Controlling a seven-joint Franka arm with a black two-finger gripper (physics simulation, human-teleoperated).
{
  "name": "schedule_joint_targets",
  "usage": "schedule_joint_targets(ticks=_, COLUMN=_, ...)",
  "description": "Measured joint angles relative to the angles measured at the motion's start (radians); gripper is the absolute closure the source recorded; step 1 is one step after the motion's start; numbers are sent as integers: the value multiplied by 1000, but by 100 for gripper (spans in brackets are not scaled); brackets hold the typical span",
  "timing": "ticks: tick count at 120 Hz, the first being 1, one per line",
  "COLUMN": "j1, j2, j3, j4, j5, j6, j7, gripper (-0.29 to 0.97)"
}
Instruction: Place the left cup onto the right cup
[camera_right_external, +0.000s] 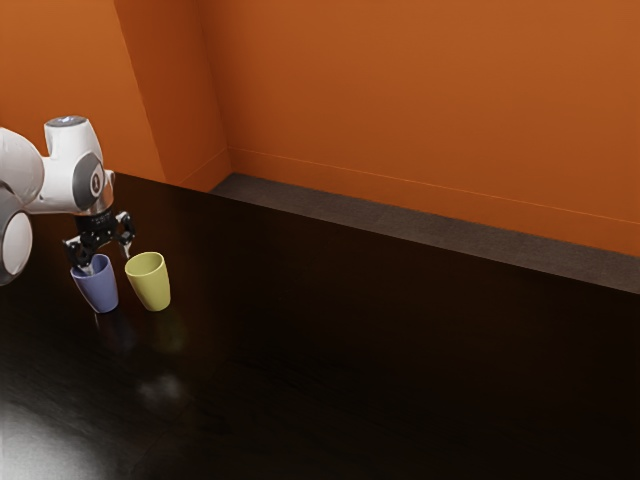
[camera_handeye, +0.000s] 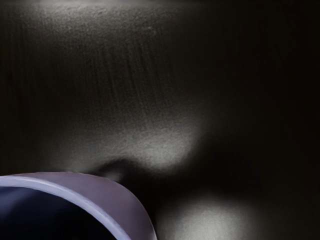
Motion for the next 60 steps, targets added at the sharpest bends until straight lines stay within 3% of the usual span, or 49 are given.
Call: schedule_joint_targets(ticks=60, j1=4, j2=12, j3=0, j4=2, j5=-27, j6=22, j7=-3, gripper=47)
